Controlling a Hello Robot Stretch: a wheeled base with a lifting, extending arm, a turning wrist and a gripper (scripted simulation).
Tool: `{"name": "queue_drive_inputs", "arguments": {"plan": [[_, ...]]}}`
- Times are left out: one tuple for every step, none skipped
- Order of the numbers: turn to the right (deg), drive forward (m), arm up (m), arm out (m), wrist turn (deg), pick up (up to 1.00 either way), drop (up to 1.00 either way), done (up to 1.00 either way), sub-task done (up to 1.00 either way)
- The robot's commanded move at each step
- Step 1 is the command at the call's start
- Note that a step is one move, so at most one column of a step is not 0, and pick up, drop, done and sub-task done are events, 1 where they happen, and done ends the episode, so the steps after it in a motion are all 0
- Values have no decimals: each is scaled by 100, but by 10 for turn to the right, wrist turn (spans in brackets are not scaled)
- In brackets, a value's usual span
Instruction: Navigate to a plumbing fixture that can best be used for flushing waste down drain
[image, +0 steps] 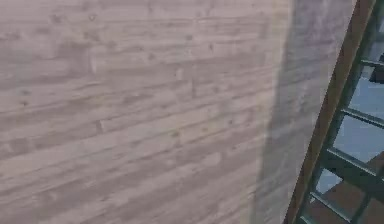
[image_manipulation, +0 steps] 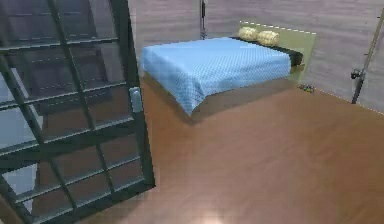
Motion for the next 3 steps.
{"name": "queue_drive_inputs", "arguments": {"plan": [[450, 0, 0, 0, 0, 0, 0, 0, 0], [450, 0, 0, 0, 0, 0, 0, 0, 0], [390, 0, 0, 0, 0, 0, 0, 0, 0]]}}
